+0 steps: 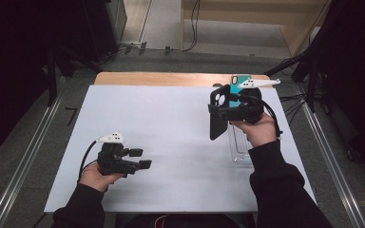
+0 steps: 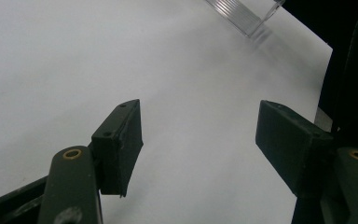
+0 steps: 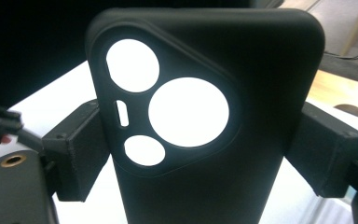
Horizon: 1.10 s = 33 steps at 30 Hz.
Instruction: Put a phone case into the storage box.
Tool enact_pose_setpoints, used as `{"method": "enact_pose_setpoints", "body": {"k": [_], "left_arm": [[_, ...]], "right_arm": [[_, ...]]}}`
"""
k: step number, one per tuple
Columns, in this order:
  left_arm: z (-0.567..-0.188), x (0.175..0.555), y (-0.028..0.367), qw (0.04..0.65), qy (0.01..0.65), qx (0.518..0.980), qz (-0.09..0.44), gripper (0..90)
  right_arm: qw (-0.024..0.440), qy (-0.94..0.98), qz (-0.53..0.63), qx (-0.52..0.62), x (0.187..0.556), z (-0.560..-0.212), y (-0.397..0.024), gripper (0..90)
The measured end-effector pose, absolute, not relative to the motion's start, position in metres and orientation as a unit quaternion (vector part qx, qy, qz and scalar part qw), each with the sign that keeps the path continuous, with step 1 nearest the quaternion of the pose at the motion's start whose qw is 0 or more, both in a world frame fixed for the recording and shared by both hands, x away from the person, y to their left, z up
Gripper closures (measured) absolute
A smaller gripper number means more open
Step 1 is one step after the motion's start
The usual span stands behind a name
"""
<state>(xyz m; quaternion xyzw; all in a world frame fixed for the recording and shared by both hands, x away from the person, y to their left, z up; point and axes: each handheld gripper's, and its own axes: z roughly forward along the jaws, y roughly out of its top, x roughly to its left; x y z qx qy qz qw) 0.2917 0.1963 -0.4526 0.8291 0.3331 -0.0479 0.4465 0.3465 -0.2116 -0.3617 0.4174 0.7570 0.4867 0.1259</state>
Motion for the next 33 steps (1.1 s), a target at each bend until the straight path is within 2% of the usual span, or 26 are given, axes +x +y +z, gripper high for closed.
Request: {"method": "enact_pose_setpoints", "body": {"k": [11, 23, 33], "left_arm": [[-0.452, 0.291, 0.199, 0.444, 0.330, 0.832, -0.039, 32.0], [-0.452, 0.290, 0.201, 0.445, 0.331, 0.831, -0.039, 32.1], [-0.453, 0.291, 0.202, 0.445, 0.331, 0.831, -0.041, 32.1]], "right_arm": [[0.161, 0.728, 0.474, 0.469, 0.356, -0.352, -0.235, 12.4], [0.224, 0.692, 0.442, 0.525, 0.374, -0.346, -0.254, 12.3], [0.243, 0.655, 0.445, 0.561, 0.398, -0.348, -0.267, 12.4]]}}
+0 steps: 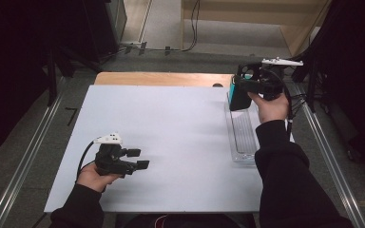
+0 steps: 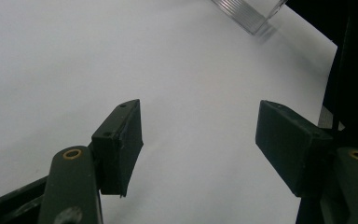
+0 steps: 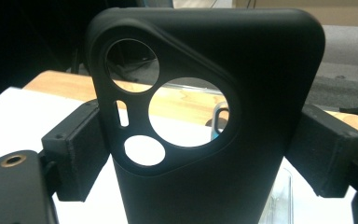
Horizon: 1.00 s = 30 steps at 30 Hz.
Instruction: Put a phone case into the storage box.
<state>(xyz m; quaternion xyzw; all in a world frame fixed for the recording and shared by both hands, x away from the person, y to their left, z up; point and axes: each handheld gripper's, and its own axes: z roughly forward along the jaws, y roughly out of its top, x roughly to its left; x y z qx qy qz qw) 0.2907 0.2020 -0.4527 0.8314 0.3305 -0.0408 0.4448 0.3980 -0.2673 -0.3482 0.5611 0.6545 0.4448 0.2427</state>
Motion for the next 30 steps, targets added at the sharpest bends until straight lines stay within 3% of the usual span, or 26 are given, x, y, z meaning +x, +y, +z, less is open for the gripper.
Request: {"method": "enact_pose_setpoints", "body": {"k": [19, 30], "left_arm": [[-0.452, 0.291, 0.202, 0.446, 0.331, 0.831, -0.035, 32.1], [-0.451, 0.292, 0.203, 0.450, 0.335, 0.827, -0.032, 32.3]], "right_arm": [[0.276, 0.621, 0.419, 0.601, 0.434, -0.378, -0.275, 12.4], [0.269, 0.610, 0.408, 0.624, 0.446, -0.399, -0.283, 12.3]]}}
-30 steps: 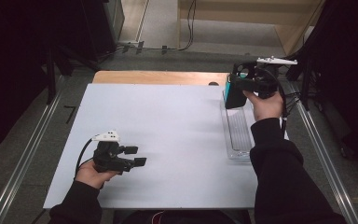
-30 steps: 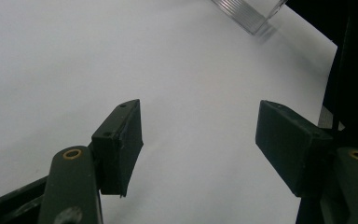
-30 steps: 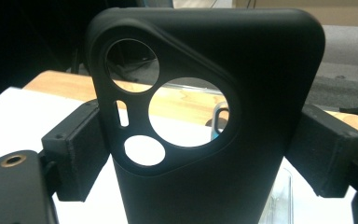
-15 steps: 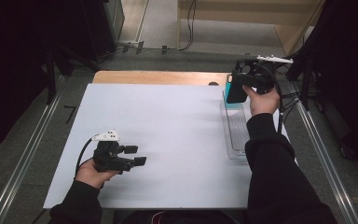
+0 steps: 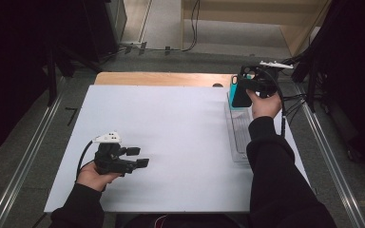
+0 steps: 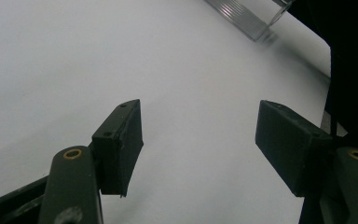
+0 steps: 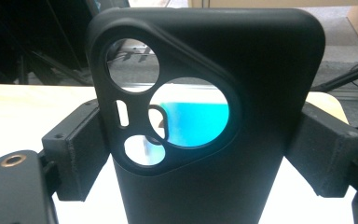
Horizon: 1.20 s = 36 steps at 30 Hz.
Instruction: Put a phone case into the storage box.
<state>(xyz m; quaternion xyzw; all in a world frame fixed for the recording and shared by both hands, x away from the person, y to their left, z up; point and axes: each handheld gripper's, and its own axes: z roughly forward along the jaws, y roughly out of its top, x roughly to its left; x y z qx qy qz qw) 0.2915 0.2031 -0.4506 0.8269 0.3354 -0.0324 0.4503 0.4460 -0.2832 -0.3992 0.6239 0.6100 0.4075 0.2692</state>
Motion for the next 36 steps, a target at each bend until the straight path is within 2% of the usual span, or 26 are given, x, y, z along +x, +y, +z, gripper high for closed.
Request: {"method": "enact_pose_setpoints", "body": {"k": [22, 36], "left_arm": [[-0.452, 0.292, 0.204, 0.448, 0.332, 0.829, -0.035, 32.3], [-0.452, 0.293, 0.202, 0.448, 0.332, 0.829, -0.036, 32.3]], "right_arm": [[0.263, 0.613, 0.378, 0.641, 0.461, -0.438, -0.273, 11.8], [0.274, 0.626, 0.372, 0.629, 0.466, -0.444, -0.267, 10.5]]}}
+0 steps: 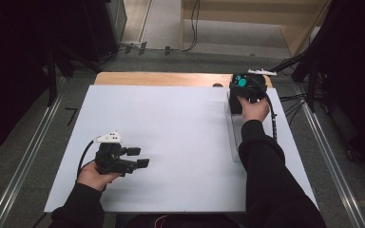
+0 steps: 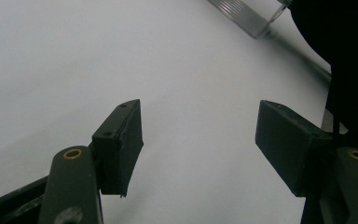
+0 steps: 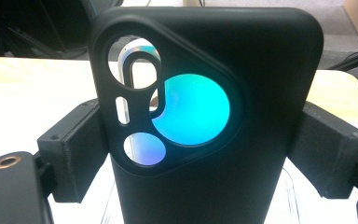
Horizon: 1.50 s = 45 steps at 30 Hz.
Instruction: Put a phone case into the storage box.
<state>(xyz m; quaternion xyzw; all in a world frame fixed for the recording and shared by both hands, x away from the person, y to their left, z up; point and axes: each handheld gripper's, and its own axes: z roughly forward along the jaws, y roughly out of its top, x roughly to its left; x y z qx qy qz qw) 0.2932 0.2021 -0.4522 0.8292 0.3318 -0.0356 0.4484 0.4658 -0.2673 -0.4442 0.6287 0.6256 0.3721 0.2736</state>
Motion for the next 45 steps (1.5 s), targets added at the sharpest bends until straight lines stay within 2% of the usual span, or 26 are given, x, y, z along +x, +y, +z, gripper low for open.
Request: {"method": "enact_pose_setpoints", "body": {"k": [14, 15, 17, 45], "left_arm": [[-0.453, 0.294, 0.202, 0.447, 0.333, 0.829, -0.035, 32.3], [-0.453, 0.294, 0.202, 0.447, 0.333, 0.830, -0.035, 32.3], [-0.453, 0.294, 0.202, 0.446, 0.333, 0.830, -0.036, 32.3], [-0.454, 0.294, 0.201, 0.445, 0.335, 0.830, -0.036, 32.3]], "right_arm": [[0.280, 0.641, 0.371, 0.611, 0.470, -0.449, -0.266, 9.0], [0.277, 0.640, 0.371, 0.613, 0.471, -0.449, -0.266, 7.9], [0.276, 0.638, 0.373, 0.615, 0.471, -0.449, -0.267, 0.2], [0.241, 0.652, 0.367, 0.618, 0.464, -0.436, -0.272, 0.0]]}}
